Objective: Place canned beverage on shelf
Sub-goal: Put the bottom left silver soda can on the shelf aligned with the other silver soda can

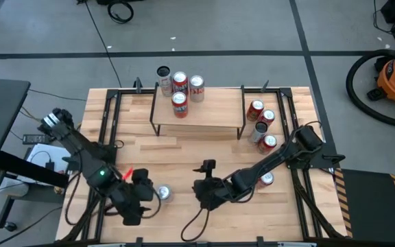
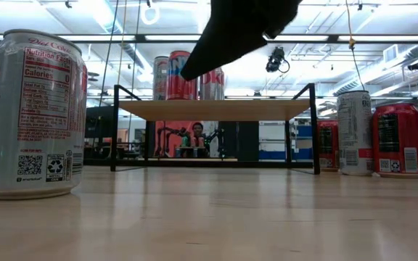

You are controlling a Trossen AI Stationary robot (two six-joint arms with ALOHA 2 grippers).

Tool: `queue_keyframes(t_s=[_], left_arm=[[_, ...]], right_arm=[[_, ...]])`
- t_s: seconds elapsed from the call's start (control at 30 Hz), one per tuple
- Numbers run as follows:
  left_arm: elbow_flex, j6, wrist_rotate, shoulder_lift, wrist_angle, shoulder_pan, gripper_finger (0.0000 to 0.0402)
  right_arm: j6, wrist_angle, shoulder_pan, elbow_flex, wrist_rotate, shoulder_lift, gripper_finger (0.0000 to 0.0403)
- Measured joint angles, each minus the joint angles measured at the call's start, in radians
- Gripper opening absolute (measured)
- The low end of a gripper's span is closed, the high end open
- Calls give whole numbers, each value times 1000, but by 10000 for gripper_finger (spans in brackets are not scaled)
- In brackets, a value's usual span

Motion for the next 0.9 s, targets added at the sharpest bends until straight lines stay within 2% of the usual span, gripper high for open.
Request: queue_keyframes(t_s=[0.17, 0.4, 0.57, 0.8, 0.9], left_arm=[[54, 117, -92, 99, -42, -13, 277], [61, 191, -112, 139, -47, 30, 295], [61, 205, -106, 138, -45, 59, 316], [61, 240, -63, 138, -45, 83, 318], [61, 255, -39, 139, -45, 93, 318]], right_arm=[[-13, 1, -9, 2, 6, -27, 347], [-17, -10, -15, 3, -23, -28, 347], [-19, -11, -14, 3, -26, -28, 347], [-16, -39, -14, 3, -30, -28, 347], [4, -107, -13, 3, -41, -30, 347]])
